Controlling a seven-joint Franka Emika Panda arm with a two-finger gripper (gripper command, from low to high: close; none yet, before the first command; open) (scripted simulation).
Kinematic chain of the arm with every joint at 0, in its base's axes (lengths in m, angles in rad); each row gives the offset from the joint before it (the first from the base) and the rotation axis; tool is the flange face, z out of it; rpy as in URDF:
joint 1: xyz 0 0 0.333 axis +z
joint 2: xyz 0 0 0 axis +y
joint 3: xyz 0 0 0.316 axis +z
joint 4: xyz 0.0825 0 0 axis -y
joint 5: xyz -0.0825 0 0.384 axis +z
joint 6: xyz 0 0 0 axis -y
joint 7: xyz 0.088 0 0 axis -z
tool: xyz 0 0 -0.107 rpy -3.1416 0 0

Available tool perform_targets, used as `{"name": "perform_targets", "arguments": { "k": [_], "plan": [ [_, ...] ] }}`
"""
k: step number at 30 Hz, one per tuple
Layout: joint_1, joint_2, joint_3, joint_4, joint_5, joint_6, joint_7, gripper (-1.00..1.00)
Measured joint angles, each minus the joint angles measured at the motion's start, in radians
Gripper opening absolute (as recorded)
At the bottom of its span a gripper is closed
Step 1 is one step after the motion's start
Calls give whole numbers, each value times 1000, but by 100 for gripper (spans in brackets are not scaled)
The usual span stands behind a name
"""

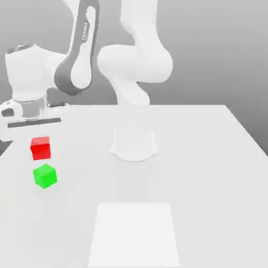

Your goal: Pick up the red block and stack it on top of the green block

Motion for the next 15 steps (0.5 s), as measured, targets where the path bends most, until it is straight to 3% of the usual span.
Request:
{"name": "perform_targets", "arguments": {
  "k": [15],
  "plan": [
    [130,173,-48,2,288,134,-198,-100]
  ]
}}
